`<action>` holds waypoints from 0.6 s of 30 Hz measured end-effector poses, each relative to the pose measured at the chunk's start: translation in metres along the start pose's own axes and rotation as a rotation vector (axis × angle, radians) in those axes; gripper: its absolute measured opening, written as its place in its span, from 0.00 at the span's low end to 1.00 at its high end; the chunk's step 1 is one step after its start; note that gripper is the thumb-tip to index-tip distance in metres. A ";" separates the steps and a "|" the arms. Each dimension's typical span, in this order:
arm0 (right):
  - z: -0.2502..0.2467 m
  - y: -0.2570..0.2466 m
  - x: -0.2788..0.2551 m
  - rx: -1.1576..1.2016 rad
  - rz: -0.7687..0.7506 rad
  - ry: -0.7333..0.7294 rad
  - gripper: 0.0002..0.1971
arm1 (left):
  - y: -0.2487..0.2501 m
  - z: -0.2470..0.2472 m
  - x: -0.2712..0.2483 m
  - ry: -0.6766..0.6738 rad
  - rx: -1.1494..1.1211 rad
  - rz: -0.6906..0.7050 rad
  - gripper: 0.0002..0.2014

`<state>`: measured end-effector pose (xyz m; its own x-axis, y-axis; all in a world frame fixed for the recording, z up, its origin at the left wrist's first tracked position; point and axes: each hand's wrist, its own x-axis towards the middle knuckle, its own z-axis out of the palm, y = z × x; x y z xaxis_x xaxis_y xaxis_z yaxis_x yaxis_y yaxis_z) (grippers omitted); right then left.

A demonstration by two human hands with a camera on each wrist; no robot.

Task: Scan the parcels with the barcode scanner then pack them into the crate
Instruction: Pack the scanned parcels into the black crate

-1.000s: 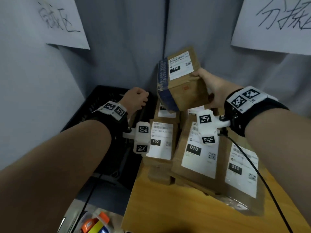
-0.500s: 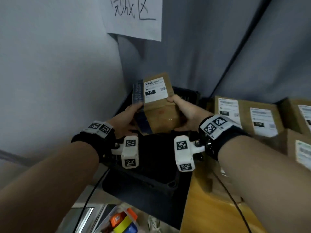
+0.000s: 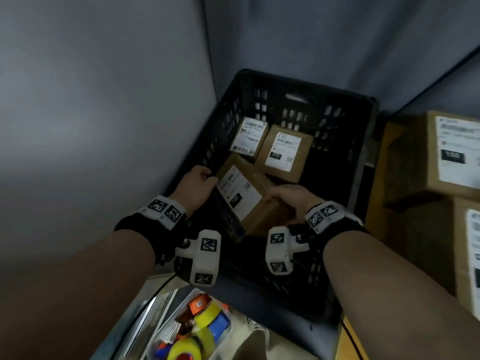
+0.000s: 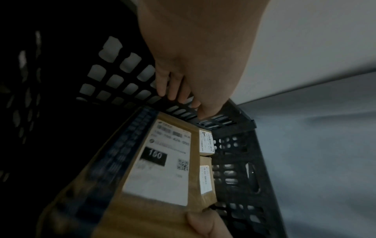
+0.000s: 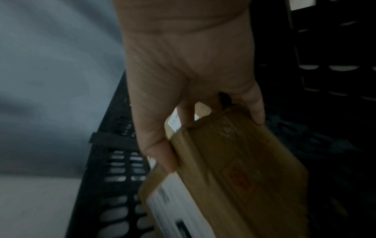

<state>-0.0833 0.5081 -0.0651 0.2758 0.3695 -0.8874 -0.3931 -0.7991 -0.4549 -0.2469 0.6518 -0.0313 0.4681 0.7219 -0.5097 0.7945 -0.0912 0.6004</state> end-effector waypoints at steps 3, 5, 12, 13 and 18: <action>-0.006 -0.008 0.021 -0.112 0.056 -0.057 0.14 | 0.000 0.001 0.016 -0.015 0.041 0.019 0.22; -0.008 -0.010 0.031 -0.116 0.050 -0.095 0.10 | 0.000 0.005 0.023 -0.029 0.050 0.040 0.21; 0.004 0.022 0.108 0.210 -0.092 0.328 0.44 | -0.006 0.030 0.036 -0.072 0.029 0.078 0.17; 0.007 0.031 0.112 0.158 -0.035 0.308 0.40 | -0.007 0.032 0.035 -0.079 0.042 0.078 0.17; 0.018 0.046 0.099 0.112 -0.001 0.140 0.15 | -0.012 0.032 0.035 -0.150 0.153 0.049 0.19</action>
<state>-0.0900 0.5164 -0.1751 0.3928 0.2937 -0.8714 -0.4859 -0.7382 -0.4679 -0.2276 0.6563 -0.0755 0.5505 0.6050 -0.5753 0.8137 -0.2345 0.5319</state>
